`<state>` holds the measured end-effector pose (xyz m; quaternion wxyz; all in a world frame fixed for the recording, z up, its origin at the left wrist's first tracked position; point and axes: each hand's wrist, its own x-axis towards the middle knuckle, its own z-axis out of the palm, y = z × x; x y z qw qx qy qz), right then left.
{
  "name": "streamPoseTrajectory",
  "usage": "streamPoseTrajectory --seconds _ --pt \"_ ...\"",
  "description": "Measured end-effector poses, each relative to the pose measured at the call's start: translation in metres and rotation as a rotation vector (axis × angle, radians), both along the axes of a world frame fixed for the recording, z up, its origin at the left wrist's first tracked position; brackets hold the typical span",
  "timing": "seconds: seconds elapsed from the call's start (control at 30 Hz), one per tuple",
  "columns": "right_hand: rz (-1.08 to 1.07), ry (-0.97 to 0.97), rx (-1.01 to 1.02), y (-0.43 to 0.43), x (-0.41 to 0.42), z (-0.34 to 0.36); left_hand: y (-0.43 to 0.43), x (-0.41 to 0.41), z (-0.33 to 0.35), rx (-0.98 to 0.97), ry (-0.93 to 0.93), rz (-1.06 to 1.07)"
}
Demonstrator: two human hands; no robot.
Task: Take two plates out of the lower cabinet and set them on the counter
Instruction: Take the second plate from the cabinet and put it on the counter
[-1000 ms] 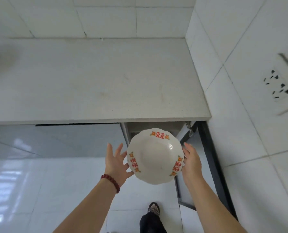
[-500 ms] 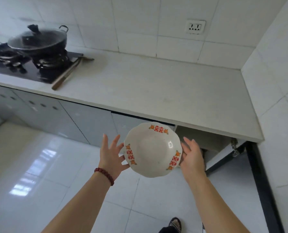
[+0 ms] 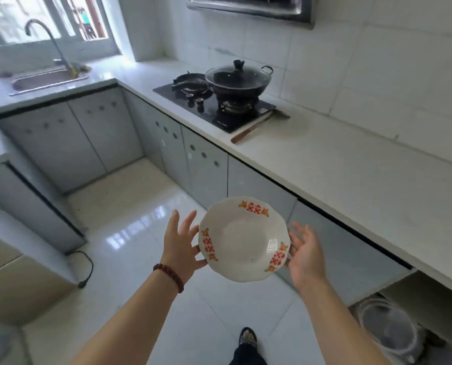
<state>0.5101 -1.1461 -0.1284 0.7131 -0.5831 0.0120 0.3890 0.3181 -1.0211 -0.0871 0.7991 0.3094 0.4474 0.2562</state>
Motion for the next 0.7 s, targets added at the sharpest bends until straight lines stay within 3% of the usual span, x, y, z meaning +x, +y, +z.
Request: streamPoseTrajectory --seconds 0.27,0.7 --pt "0.246 0.009 0.005 0.158 -0.038 -0.003 0.111 -0.066 -0.010 -0.005 -0.013 0.232" --pt "0.507 -0.015 0.033 0.456 -0.063 0.006 0.357 -0.104 -0.005 0.011 -0.010 0.495"
